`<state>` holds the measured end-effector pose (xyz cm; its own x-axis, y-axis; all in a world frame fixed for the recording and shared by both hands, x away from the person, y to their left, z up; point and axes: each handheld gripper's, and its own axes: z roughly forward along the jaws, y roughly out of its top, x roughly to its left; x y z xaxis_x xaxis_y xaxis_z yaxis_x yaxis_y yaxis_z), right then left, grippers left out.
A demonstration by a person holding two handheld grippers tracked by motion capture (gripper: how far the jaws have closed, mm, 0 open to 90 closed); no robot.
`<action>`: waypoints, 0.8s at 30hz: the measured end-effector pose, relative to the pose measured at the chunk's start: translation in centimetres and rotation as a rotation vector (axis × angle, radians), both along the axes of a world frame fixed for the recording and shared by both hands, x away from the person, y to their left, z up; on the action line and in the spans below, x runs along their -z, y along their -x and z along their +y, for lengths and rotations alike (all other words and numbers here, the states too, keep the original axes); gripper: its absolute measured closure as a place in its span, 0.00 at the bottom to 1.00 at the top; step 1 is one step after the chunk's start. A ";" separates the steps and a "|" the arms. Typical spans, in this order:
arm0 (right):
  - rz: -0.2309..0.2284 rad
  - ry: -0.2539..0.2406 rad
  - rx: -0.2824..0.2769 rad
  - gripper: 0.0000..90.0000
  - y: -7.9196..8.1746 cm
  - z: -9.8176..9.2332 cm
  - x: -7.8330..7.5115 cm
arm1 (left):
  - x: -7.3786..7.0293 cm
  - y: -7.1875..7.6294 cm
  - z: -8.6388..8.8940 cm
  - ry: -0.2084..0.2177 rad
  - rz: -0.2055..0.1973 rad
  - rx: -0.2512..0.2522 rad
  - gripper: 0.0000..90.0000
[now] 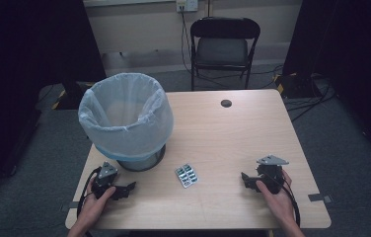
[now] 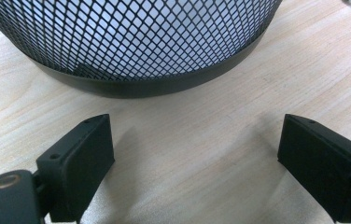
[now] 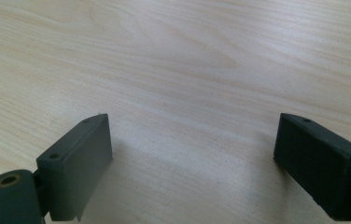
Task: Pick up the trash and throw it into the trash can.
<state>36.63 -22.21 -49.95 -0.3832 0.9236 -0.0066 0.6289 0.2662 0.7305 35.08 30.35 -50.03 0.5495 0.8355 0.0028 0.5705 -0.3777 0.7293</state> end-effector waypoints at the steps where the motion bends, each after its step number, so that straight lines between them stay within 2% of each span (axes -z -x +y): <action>1: 0.000 0.000 0.000 0.12 0.0 0.0 0.0 | 0.0 0.0 0.0 0.000 0.000 0.000 0.11; 9: 0.000 -0.001 0.001 0.12 0.0 0.0 0.0 | 0.0 0.0 0.0 0.006 0.001 0.001 0.11; 13: -0.001 0.000 0.023 0.12 0.1 0.2 0.0 | 0.0 0.0 0.0 0.007 0.001 0.002 0.11; 17: 0.023 0.008 0.009 0.21 0.1 0.1 -0.4 | 0.0 0.0 0.0 0.002 0.000 0.001 0.11; 22: 0.024 0.002 -0.006 0.24 0.1 0.2 -1.0 | 0.0 -0.1 0.1 -0.001 0.004 0.012 0.11; 24: 0.020 -0.034 -0.027 0.25 0.1 0.8 -1.5 | 0.0 -0.1 0.1 -0.001 0.004 0.012 0.11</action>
